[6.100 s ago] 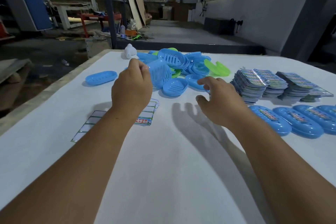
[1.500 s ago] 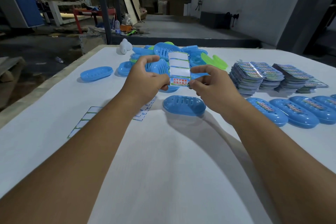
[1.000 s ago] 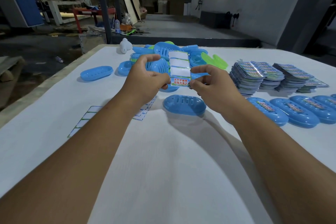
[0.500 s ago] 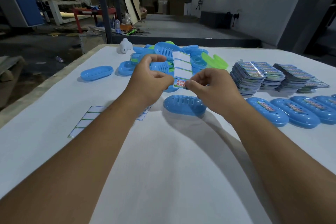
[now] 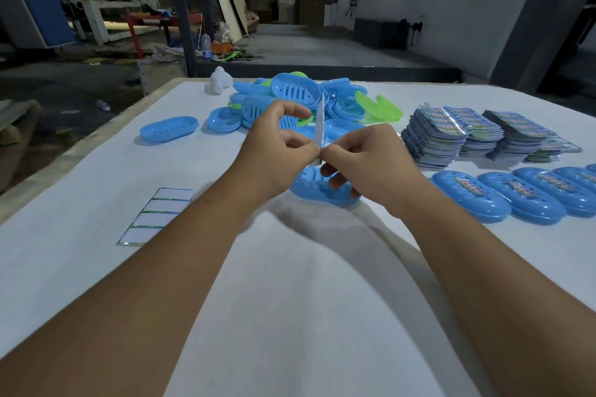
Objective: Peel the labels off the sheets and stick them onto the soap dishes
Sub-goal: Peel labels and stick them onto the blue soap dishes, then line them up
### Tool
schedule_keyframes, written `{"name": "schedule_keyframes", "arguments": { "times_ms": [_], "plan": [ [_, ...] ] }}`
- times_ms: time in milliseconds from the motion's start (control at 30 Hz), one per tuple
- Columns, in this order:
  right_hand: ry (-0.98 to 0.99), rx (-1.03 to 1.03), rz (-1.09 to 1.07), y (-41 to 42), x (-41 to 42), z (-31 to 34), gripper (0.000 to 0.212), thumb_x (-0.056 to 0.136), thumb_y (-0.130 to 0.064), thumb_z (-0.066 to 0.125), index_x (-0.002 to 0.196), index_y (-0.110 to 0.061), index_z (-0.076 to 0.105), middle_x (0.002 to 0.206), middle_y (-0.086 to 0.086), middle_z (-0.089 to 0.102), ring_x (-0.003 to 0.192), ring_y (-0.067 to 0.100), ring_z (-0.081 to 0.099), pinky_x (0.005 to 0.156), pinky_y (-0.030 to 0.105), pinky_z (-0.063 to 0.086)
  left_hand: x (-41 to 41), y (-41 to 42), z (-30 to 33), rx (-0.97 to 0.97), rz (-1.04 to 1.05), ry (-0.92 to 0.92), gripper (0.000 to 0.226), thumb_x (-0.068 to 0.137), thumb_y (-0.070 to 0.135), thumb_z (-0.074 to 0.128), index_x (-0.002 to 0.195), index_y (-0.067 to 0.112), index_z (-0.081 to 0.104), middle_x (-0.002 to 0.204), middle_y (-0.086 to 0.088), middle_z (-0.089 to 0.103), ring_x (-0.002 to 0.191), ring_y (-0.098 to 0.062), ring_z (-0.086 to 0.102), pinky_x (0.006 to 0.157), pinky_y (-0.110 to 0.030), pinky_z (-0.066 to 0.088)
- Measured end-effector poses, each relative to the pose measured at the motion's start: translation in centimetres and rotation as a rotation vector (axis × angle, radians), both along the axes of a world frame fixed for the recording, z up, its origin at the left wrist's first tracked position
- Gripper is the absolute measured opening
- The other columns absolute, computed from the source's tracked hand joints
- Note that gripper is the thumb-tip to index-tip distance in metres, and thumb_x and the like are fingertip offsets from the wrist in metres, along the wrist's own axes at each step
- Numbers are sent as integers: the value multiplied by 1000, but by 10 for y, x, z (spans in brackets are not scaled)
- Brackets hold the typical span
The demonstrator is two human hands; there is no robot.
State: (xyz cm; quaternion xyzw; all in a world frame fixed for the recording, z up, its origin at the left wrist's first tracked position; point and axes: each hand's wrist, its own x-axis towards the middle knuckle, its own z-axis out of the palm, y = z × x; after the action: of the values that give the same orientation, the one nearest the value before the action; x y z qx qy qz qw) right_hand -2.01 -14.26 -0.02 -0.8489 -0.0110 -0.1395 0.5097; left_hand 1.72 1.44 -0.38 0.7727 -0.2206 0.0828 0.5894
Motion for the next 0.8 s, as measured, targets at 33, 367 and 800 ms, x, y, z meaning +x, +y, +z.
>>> {"name": "schedule_keyframes", "arguments": {
  "times_ms": [33, 367, 800],
  "plan": [
    [-1, 0, -6, 0, 0, 0, 21, 86, -21, 67, 69, -13, 76, 65, -2, 75, 55, 11, 72, 40, 21, 45, 0, -1, -1, 5, -1, -5, 36, 81, 7, 66, 108, 27, 53, 73, 1, 75, 67, -19, 66, 79, -37, 56],
    [0, -13, -31, -3, 3, -1, 25, 86, -19, 66, 63, -10, 71, 63, 0, 73, 52, 10, 68, 39, 19, 44, 7, 2, -3, 43, 81, -21, 21, 79, 10, 66, 89, 27, 61, 68, -2, 71, 55, -9, 54, 54, -21, 46],
    [34, -56, -74, -8, 7, -3, 30, 85, -22, 64, 59, -10, 70, 62, 1, 73, 51, 8, 66, 40, 18, 44, 13, 9, -7, 70, 159, 55, 8, 77, 27, 70, 75, 25, 77, 68, 12, 73, 65, -1, 66, 66, -20, 50]
  ]
}}
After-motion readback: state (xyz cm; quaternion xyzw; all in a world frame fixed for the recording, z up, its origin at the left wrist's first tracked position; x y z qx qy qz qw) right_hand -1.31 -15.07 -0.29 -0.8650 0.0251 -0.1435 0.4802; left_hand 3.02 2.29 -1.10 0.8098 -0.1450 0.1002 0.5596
